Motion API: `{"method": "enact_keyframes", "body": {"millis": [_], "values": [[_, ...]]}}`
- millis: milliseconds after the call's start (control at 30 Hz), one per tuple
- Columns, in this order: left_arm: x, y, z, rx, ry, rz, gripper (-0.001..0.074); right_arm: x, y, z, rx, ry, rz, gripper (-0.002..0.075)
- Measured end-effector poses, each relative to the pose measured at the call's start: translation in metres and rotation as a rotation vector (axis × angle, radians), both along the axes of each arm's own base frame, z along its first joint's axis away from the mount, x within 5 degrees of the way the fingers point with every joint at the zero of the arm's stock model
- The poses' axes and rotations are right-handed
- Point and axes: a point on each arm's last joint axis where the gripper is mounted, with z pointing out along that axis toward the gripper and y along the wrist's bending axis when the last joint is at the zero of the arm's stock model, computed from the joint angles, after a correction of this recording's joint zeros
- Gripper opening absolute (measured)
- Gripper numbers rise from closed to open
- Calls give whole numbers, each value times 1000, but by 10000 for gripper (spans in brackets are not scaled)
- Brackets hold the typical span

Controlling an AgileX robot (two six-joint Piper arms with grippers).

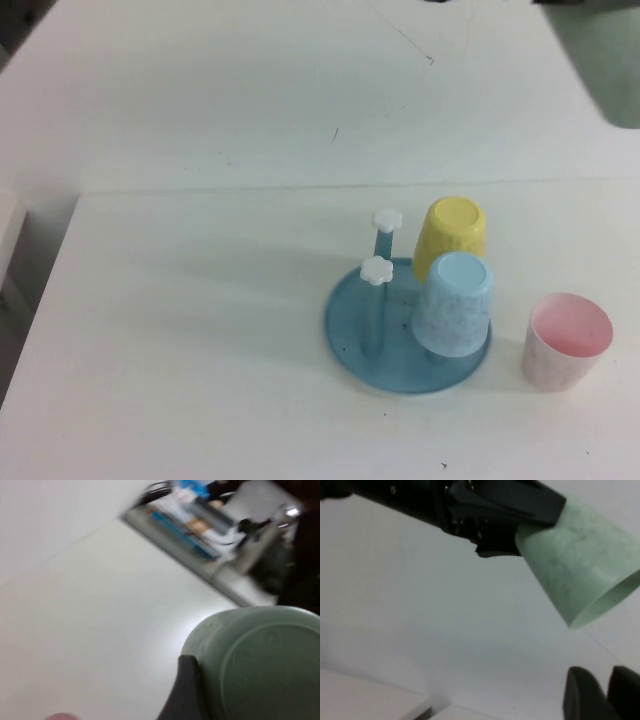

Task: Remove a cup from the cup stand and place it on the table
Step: Hand over the cup

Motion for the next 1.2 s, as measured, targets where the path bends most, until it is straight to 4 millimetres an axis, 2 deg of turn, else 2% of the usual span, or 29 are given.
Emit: {"method": "enact_keyframes", "body": {"millis": [67,133,233,333,500,700,833,1000,1067,1133,1200], "values": [[-8,-5,6,-100,70,-78,539,-1,1,3,41,11,19,179],[-11,-10,7,-156,123,-140,539,-2,1,4,83,35,33,323],[-12,-16,5,-198,192,-209,539,-1,1,4,107,51,33,480],[-11,-22,-2,-199,245,-260,539,-1,0,6,115,49,24,519],[-11,-36,-15,-176,298,-312,539,-3,-3,21,122,5,-11,459],[-21,-53,-20,-178,281,-358,539,-5,-7,34,124,-43,-65,338],[-23,-55,-18,-197,226,-376,539,-5,-7,36,139,-42,-65,155],[-24,-56,-17,-209,189,-389,539,-5,-8,36,169,-32,-59,141],[-24,-56,-17,-207,179,-390,566,-5,-8,36,167,-34,-62,136],[-25,-56,-18,-187,169,-405,618,-4,-9,36,163,-37,-77,57],[-27,-55,-20,-166,167,-433,633,-4,-10,36,159,-39,-94,27]]}}
